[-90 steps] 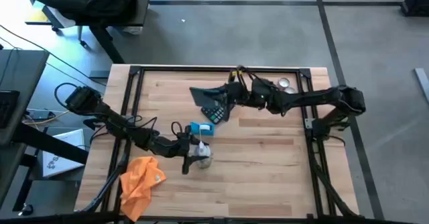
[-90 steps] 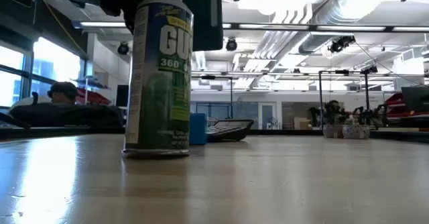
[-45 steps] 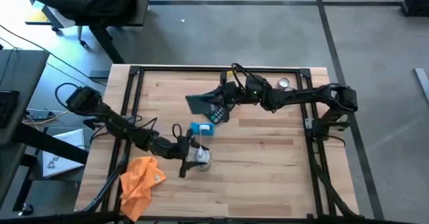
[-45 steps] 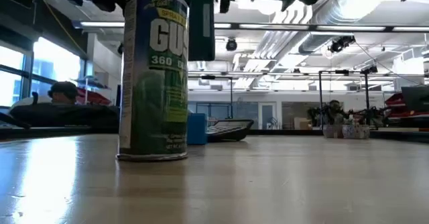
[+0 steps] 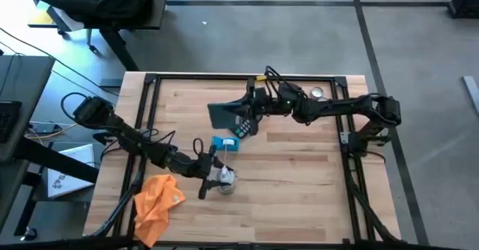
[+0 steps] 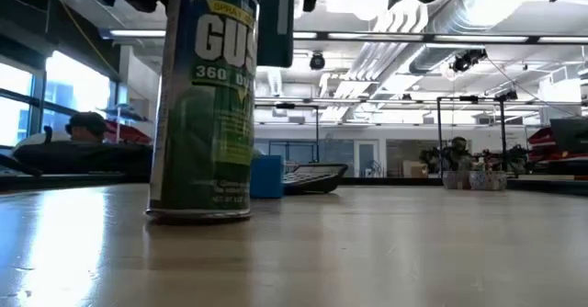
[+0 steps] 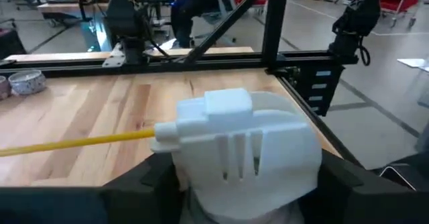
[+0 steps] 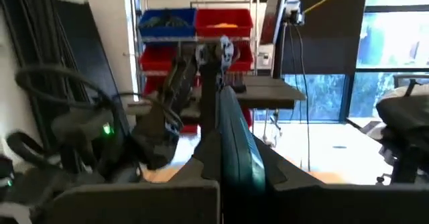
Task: Apply microfiber cloth
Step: Spray the cellphone using the white spray bottle
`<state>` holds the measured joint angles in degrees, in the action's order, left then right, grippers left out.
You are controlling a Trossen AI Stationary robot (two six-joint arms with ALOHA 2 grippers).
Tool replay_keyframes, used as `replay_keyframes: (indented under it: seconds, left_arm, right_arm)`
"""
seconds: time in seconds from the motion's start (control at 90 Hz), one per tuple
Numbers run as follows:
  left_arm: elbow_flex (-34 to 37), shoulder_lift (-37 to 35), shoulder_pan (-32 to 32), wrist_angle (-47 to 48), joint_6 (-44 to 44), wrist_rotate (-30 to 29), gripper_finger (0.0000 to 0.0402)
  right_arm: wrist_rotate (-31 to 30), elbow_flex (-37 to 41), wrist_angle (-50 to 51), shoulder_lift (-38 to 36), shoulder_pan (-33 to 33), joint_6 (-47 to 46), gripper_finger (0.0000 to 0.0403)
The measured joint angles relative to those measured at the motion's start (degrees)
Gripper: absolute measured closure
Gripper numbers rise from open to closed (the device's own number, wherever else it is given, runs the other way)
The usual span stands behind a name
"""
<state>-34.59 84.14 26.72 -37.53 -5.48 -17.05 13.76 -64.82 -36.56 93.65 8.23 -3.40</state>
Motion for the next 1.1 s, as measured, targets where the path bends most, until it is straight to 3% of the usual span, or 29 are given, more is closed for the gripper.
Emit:
replay_keyframes:
  seconds: [0.111, 0.222, 0.311, 0.467, 0.889, 1.1]
  left_arm:
    - [0.02, 0.10, -0.03, 0.31, -0.23, -0.64, 0.0137]
    - [0.04, 0.11, -0.09, 0.35, -0.48, -1.41, 0.0123]
    - [0.04, 0.11, -0.09, 0.71, -0.56, -1.36, 0.0141]
    - [0.00, 0.00, -0.11, 0.01, -0.44, -1.12, 0.0216]
    - [0.00, 0.00, -0.13, 0.16, 0.01, 0.08, 0.0216]
    - [0.04, 0.09, -0.13, 0.68, -0.10, 0.02, 0.0135]
  right_arm:
    - [-0.04, 0.00, 4.54, 0.00, -0.02, -2.23, 0.0402]
    - [-0.04, 0.00, 8.19, 0.00, -0.03, -4.90, 0.0402]
    - [-0.05, 0.00, 7.81, 0.00, -0.15, -7.14, 0.0402]
    - [-0.03, 0.00, 3.62, 0.00, -0.15, -10.24, 0.0402]
    - [-0.05, 0.00, -1.80, 0.31, -0.09, -8.17, 0.0402]
    - [-0.19, 0.00, -2.24, 1.47, -0.09, -8.16, 0.0402]
